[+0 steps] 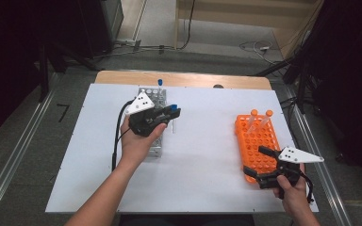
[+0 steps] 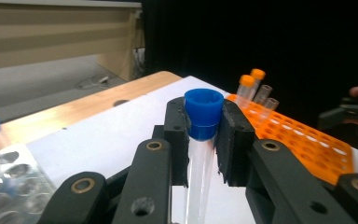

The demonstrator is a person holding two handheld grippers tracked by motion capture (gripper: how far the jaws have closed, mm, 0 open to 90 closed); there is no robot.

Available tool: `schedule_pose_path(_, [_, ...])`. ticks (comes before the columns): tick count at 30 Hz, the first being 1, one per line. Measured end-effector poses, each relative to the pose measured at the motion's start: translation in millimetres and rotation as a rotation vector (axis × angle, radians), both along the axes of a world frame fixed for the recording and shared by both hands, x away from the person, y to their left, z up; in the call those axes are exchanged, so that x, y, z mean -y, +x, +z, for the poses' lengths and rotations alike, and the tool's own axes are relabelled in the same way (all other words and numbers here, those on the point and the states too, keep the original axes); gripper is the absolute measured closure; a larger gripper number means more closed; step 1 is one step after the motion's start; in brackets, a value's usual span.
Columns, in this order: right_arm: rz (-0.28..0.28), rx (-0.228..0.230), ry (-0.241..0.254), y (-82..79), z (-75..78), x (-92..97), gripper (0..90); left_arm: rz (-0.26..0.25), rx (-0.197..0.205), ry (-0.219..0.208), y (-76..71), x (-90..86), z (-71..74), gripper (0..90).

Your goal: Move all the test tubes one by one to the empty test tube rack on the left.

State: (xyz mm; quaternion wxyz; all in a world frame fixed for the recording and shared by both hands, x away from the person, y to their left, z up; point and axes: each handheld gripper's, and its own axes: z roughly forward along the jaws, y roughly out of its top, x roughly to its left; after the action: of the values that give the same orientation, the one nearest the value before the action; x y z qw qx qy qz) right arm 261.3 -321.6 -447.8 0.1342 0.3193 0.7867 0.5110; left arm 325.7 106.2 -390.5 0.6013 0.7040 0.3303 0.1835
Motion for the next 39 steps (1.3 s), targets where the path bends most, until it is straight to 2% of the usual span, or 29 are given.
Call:
schedule_pose_path(5, [-0.011, -0.007, 0.011, 1.9, -1.0, 5.1, 0.0, 0.040, -0.010, -0.012, 13.9, -10.5, 0.5, 76.3])
schedule_pose_path(24, [-0.043, -0.019, 0.029, 3.6, -3.5, 11.7, 0.0, 0.169, 0.024, -0.005, 53.8, -30.6, 19.1, 76.3])
schedule_pose_path(29, [-0.049, -0.020, 0.029, 4.5, -4.2, 12.4, 0.0, 0.218, 0.027, -0.014, 66.8, -32.1, 14.4, 76.3])
schedule_pose_path(35, [-0.053, -0.009, 0.030, 5.3, -4.2, 11.5, 1.4, 0.265, 0.002, -0.040, 83.6, -35.6, 3.6, 76.3])
schedule_pose_path(39, [-0.054, -0.012, 0.024, 4.6, -5.3, 11.8, 1.4, 0.294, 0.000, -0.044, 94.5, -36.1, -2.4, 76.3])
